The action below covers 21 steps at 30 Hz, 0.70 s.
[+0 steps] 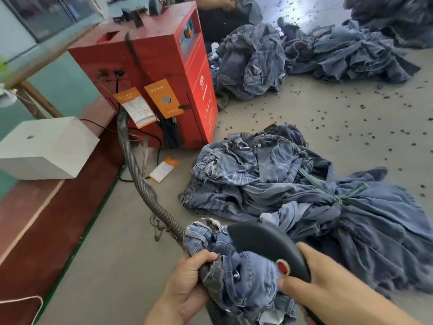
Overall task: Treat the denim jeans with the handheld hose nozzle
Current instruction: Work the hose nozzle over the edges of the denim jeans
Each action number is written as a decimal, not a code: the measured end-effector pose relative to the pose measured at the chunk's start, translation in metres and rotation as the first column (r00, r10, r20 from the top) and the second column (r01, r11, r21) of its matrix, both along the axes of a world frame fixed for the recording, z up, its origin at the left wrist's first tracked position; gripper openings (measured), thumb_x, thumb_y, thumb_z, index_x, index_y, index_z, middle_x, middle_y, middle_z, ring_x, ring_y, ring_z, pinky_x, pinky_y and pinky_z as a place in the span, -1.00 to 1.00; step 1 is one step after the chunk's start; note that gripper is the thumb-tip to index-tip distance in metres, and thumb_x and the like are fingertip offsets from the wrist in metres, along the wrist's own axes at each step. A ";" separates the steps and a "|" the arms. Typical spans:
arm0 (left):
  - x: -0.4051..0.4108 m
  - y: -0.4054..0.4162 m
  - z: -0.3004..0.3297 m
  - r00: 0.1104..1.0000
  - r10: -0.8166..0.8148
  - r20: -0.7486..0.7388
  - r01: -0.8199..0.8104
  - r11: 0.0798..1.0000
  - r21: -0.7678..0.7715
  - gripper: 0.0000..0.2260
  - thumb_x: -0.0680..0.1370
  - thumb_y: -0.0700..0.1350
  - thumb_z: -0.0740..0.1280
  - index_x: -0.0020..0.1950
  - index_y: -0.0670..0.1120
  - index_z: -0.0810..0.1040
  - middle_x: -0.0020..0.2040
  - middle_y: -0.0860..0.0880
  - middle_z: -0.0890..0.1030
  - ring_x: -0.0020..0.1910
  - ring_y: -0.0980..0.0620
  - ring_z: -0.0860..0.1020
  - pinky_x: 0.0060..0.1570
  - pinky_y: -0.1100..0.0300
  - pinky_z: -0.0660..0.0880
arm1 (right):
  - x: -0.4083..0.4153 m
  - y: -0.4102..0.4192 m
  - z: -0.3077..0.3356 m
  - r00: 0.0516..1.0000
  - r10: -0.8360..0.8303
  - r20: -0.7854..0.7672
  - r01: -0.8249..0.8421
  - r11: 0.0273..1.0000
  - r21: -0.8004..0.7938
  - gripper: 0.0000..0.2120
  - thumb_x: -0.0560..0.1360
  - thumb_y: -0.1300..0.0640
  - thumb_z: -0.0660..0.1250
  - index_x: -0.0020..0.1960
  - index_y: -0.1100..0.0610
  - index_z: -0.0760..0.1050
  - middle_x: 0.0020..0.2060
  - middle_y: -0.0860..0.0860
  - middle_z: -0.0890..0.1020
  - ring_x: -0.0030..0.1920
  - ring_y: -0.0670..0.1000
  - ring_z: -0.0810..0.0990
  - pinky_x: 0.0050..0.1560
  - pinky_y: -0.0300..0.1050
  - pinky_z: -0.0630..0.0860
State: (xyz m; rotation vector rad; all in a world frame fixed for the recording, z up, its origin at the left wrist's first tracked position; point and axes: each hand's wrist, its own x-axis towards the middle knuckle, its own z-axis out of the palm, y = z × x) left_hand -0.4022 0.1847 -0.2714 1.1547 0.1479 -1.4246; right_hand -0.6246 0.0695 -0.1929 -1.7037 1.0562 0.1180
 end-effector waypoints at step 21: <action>0.068 -0.060 -0.001 0.936 0.158 0.314 -0.106 0.979 -0.176 -0.63 0.63 -0.28 0.27 0.44 -0.33 0.48 0.07 -0.07 0.74 0.06 -0.03 0.69 0.22 0.06 0.56 | -0.035 -0.041 -0.004 0.867 -0.489 0.101 0.444 0.847 0.291 -0.77 0.60 0.10 0.43 0.06 0.17 0.40 -0.41 0.22 0.52 -0.50 0.16 0.49 -0.49 -0.07 0.47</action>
